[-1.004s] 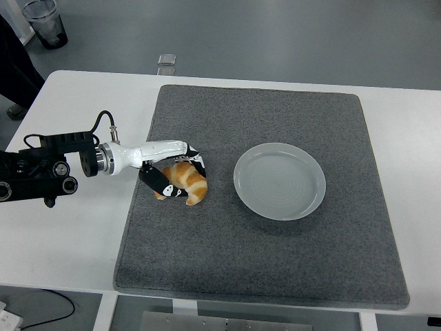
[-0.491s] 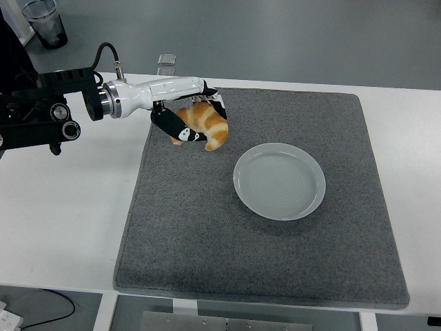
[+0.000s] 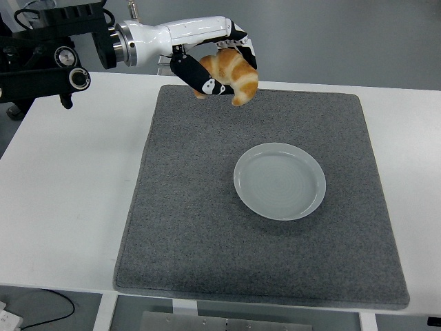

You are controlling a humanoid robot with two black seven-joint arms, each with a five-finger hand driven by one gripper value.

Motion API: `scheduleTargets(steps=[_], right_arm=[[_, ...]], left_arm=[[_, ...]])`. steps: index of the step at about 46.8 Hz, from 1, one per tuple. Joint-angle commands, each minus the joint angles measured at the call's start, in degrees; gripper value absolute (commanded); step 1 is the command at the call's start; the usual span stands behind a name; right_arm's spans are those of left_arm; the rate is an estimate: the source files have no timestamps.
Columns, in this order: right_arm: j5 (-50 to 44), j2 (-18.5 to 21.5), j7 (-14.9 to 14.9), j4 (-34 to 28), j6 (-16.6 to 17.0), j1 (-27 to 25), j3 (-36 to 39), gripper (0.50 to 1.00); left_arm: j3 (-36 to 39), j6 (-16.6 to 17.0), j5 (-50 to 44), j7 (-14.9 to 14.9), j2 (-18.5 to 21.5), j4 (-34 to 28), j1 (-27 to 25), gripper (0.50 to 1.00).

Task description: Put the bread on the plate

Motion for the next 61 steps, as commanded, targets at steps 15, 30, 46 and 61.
scheduleTargets(steps=[15,30,46,61], right_arm=[[0.0,0.0,0.0,0.0,0.01,-0.01,0.0,0.952],[0.0,0.0,0.0,0.0,-0.08,-0.01,0.0,0.952],[0.0,0.0,0.0,0.0,0.01,-0.01,0.0,0.952],[0.0,0.0,0.0,0.0,-0.08,-0.01,0.0,0.952]], left_arm=[[0.09,1.15,0.16,-0.1,-12.29,8.74,1.55,0.5],[0.62,2.12,0.69,-0.1,-23.63,16.3,4.63,0.5],[3.6,2.12,1.66,-0.1,-29.62,19.91,9.64,0.5],[5.63,3.08,5.61,-0.1,-29.71,21.31,13.85,0.5]])
